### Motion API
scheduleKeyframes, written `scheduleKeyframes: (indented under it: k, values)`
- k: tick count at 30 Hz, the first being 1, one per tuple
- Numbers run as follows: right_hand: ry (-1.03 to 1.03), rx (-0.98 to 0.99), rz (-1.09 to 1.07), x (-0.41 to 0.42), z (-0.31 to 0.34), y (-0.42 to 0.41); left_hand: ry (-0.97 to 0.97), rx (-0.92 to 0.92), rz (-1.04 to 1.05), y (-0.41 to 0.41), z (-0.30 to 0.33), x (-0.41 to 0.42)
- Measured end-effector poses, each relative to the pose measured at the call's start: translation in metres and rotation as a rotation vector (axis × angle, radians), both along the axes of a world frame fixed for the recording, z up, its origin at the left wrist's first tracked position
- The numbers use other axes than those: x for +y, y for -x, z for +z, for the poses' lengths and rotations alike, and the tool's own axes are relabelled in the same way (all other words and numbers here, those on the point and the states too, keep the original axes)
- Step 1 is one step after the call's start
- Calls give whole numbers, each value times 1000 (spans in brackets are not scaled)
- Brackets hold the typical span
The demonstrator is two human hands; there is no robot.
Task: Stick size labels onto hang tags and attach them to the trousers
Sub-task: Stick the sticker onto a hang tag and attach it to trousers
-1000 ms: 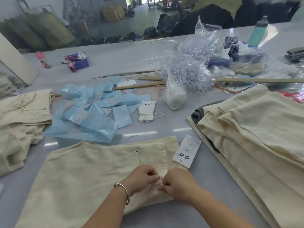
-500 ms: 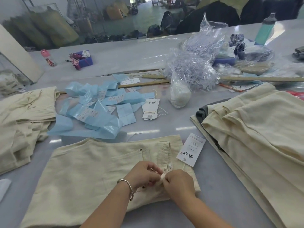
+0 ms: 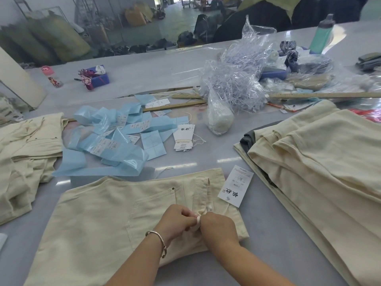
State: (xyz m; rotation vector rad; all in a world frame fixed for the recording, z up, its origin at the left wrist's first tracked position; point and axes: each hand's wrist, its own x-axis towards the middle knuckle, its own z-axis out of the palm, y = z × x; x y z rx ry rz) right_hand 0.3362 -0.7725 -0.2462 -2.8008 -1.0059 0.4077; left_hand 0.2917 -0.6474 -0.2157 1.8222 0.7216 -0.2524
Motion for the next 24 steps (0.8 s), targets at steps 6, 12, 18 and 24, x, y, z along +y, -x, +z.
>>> scheduleKeyframes:
  k: [6, 12, 18, 24]
  values:
    - [-58, 30, -2, -2, 2, -5, -1, 131, -170, -8, 9, 12]
    - [-8, 32, -6, 2, 2, -10, 74, 32, -44, -4, -2, 6]
    - [-215, 219, -16, -8, 11, -16, -61, -119, -23, -8, -9, 2]
    - [-481, 91, -371, -56, 8, -60, 92, -227, 172, -4, -7, 4]
